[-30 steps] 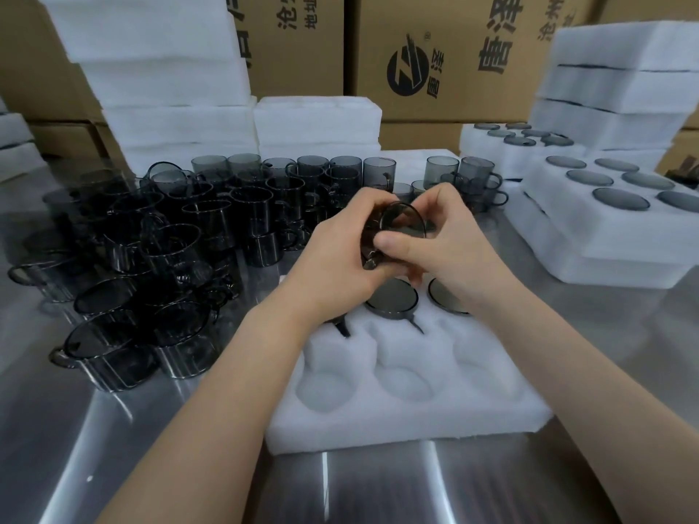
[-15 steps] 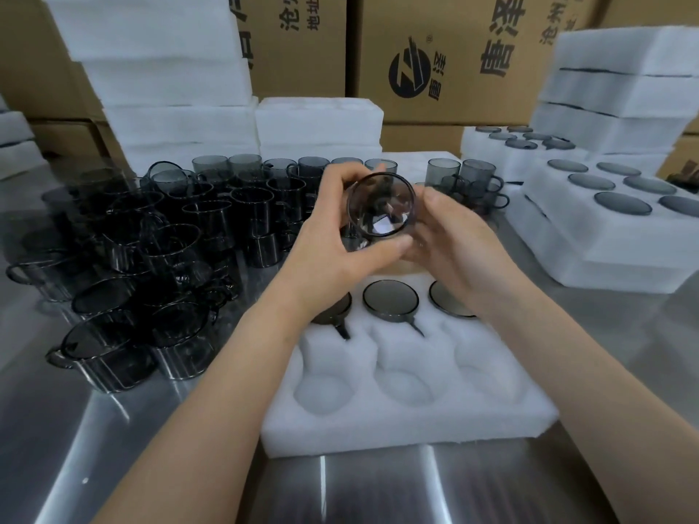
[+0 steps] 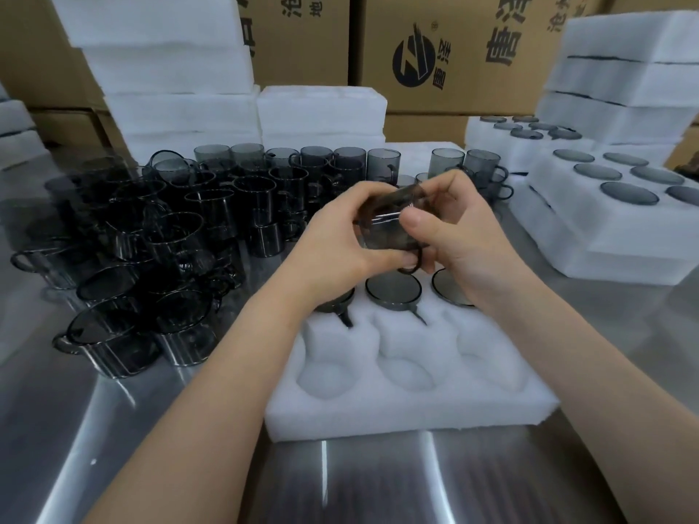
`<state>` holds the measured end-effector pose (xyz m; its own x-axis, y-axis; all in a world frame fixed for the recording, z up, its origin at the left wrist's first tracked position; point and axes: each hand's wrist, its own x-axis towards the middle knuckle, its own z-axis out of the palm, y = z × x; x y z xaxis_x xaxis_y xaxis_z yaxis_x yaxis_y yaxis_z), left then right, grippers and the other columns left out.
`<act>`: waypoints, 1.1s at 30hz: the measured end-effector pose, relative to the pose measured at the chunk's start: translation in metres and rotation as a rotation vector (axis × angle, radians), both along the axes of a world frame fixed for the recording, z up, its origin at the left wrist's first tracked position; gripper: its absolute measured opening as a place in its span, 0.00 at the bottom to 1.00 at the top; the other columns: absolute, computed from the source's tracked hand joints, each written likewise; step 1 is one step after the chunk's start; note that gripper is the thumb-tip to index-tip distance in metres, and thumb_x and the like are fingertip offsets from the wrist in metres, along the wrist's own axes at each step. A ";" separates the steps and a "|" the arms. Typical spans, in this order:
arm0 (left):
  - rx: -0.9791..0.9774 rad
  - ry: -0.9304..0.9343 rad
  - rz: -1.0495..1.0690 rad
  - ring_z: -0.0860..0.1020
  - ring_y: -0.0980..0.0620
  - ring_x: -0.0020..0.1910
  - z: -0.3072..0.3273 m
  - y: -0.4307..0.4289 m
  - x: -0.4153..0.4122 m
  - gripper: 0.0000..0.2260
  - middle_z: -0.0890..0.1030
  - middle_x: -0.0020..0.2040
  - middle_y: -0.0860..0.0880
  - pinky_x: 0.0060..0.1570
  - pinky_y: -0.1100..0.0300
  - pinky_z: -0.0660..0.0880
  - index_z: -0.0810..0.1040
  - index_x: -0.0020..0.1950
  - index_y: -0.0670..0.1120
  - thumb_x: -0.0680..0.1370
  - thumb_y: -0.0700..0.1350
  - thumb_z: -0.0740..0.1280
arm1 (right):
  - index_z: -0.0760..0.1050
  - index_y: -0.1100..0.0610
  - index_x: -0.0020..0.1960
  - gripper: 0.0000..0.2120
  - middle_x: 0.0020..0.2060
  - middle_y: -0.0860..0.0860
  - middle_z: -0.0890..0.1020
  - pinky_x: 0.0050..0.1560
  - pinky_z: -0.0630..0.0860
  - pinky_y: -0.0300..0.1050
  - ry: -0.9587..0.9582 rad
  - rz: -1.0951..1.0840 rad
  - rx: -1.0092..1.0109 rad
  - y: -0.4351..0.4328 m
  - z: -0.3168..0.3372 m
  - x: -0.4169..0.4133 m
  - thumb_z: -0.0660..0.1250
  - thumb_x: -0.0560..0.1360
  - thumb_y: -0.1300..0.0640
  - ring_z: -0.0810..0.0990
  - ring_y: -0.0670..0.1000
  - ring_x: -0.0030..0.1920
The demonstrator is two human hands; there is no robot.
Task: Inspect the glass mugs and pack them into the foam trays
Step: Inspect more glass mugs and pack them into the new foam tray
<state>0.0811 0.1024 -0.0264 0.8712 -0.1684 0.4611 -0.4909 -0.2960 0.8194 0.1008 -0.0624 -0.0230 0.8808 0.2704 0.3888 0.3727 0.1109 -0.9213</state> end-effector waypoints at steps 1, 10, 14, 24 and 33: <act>0.023 -0.003 0.004 0.81 0.51 0.55 0.000 0.000 0.000 0.27 0.82 0.52 0.52 0.60 0.48 0.76 0.76 0.58 0.51 0.62 0.42 0.81 | 0.69 0.54 0.47 0.18 0.40 0.52 0.78 0.21 0.67 0.38 -0.015 -0.031 -0.016 0.001 0.000 -0.001 0.75 0.65 0.52 0.73 0.49 0.27; 0.159 -0.107 0.048 0.76 0.59 0.54 0.002 -0.004 -0.006 0.28 0.78 0.54 0.56 0.58 0.64 0.72 0.76 0.61 0.51 0.63 0.41 0.82 | 0.69 0.48 0.31 0.16 0.24 0.46 0.74 0.19 0.62 0.37 0.059 -0.195 0.048 0.003 0.001 0.003 0.71 0.72 0.45 0.69 0.48 0.21; 0.072 -0.039 0.044 0.79 0.53 0.57 0.003 -0.004 -0.006 0.27 0.81 0.56 0.51 0.62 0.53 0.74 0.77 0.61 0.50 0.64 0.45 0.80 | 0.72 0.54 0.37 0.13 0.29 0.52 0.77 0.21 0.64 0.37 0.192 -0.025 0.179 -0.001 0.000 0.009 0.65 0.79 0.54 0.69 0.49 0.23; -0.023 0.034 0.088 0.81 0.51 0.55 0.003 0.000 -0.001 0.24 0.83 0.53 0.50 0.61 0.48 0.76 0.78 0.61 0.47 0.65 0.48 0.76 | 0.73 0.61 0.62 0.20 0.43 0.54 0.80 0.30 0.68 0.37 0.235 0.297 0.188 -0.006 0.000 0.009 0.70 0.71 0.64 0.76 0.49 0.31; 0.238 -0.077 0.098 0.77 0.61 0.49 0.002 -0.003 -0.005 0.26 0.81 0.50 0.58 0.52 0.69 0.71 0.77 0.61 0.50 0.65 0.44 0.81 | 0.70 0.53 0.42 0.17 0.32 0.50 0.79 0.22 0.65 0.40 0.029 -0.144 -0.038 0.001 -0.005 0.005 0.76 0.67 0.46 0.72 0.52 0.23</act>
